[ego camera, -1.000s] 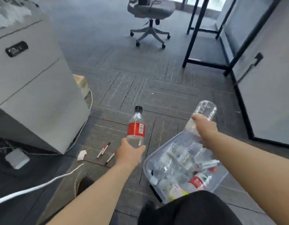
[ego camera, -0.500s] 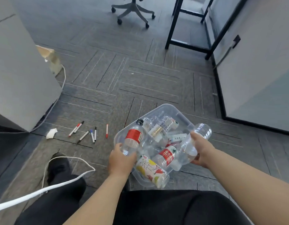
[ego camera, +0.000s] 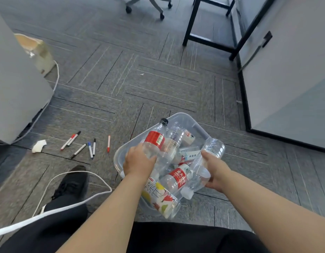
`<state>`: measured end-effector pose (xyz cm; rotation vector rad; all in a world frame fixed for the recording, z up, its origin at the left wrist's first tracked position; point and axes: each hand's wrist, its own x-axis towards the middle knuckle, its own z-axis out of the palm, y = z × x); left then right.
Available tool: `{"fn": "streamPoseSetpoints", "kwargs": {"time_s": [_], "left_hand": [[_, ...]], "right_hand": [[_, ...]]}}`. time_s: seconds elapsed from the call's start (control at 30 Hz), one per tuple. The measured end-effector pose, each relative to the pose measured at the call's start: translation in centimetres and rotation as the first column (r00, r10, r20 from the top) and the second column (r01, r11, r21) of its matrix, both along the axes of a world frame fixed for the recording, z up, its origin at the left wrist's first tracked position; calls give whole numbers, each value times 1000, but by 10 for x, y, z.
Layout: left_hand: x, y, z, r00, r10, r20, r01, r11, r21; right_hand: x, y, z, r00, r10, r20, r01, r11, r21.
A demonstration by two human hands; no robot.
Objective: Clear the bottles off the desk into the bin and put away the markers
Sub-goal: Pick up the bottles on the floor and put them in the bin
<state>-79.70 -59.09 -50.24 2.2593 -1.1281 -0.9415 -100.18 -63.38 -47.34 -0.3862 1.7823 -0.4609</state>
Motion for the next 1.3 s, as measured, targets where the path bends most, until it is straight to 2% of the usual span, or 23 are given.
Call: {"fn": "streamPoseSetpoints", "kwargs": {"time_s": [0.17, 0.4, 0.57, 0.67, 0.8, 1.03, 1.3], "left_hand": [[-6, 0, -3, 996, -54, -68, 55, 998, 2], [-6, 5, 1, 996, 13, -83, -14, 1000, -8], [-5, 22, 21, 999, -48, -24, 47, 998, -51], [-9, 49, 42, 991, -128, 28, 128, 992, -10], [-22, 82, 77, 986, -152, 66, 152, 988, 1], [-86, 131, 138, 992, -128, -23, 124, 985, -116], [-187, 234, 144, 987, -160, -1, 158, 976, -147]], "right_hand": [[13, -9, 0, 997, -17, 69, 16, 1000, 12], [19, -11, 10, 991, 129, -18, -129, 991, 29], [2, 9, 18, 982, 184, -45, -181, 982, 59], [-14, 24, 39, 985, 167, -42, -165, 985, 45], [-44, 45, 89, 980, 187, -70, -190, 981, -35], [-123, 107, 166, 961, 216, -174, -244, 956, -162], [-215, 232, 172, 896, 344, -280, -391, 911, -132]]}}
